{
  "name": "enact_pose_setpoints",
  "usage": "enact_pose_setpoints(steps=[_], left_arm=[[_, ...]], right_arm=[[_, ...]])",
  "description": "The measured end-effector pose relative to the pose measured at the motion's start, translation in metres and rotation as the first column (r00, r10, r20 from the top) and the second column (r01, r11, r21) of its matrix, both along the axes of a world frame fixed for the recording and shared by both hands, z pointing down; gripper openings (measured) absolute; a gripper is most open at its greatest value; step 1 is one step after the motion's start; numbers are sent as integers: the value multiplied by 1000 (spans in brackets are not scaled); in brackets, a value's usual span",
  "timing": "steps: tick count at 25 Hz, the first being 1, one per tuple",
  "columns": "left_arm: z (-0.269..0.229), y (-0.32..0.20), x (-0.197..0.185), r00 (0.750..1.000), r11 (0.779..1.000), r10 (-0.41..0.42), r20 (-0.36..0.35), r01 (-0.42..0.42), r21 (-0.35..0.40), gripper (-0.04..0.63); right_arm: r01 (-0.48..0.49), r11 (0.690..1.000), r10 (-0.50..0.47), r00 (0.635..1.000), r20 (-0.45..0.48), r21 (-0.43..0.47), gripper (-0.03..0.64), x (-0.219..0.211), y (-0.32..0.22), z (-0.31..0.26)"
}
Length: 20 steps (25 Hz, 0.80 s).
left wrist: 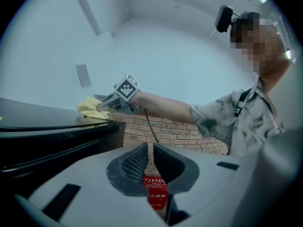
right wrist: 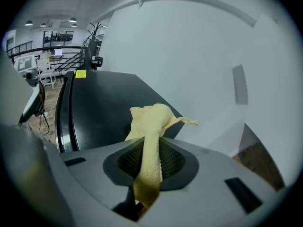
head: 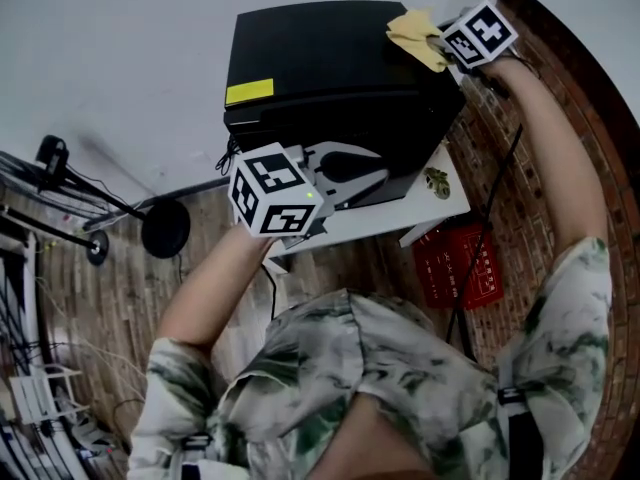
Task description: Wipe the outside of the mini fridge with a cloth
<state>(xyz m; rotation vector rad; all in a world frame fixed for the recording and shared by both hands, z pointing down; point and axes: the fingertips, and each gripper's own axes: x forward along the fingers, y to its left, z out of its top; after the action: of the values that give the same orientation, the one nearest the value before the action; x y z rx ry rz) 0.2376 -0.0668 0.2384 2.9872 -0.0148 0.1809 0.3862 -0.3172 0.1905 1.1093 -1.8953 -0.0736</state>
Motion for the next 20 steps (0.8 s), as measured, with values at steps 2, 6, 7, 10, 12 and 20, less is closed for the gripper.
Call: enact_pose_setpoints(steps=[2, 6, 7, 10, 12, 20], left_arm=[[0, -3, -1, 1000, 1000, -16, -2, 16, -5, 29], [-1, -8, -1, 1000, 1000, -27, -2, 27, -3, 29], [-2, -10, -3, 999, 999, -33, -1, 33, -3, 29], [-2, -16, -9, 998, 998, -56, 0, 56, -1, 29], [-2, -18, -12, 998, 998, -65, 0, 65, -2, 29], [-1, -30, -39, 988, 988, -153, 4, 153, -1, 29]], right_arm=[[23, 1000, -23, 1000, -1, 9, 86, -7, -3, -5], [106, 994, -107, 994, 15, 38, 86, -45, -7, -21], [133, 990, -134, 991, 20, 44, 86, -60, -10, -25], [215, 975, -217, 975, 38, 56, 86, -111, -21, -33], [262, 963, -265, 963, 45, 60, 86, -142, -25, -35], [445, 895, -445, 895, 1, 25, 86, -273, -41, -27]])
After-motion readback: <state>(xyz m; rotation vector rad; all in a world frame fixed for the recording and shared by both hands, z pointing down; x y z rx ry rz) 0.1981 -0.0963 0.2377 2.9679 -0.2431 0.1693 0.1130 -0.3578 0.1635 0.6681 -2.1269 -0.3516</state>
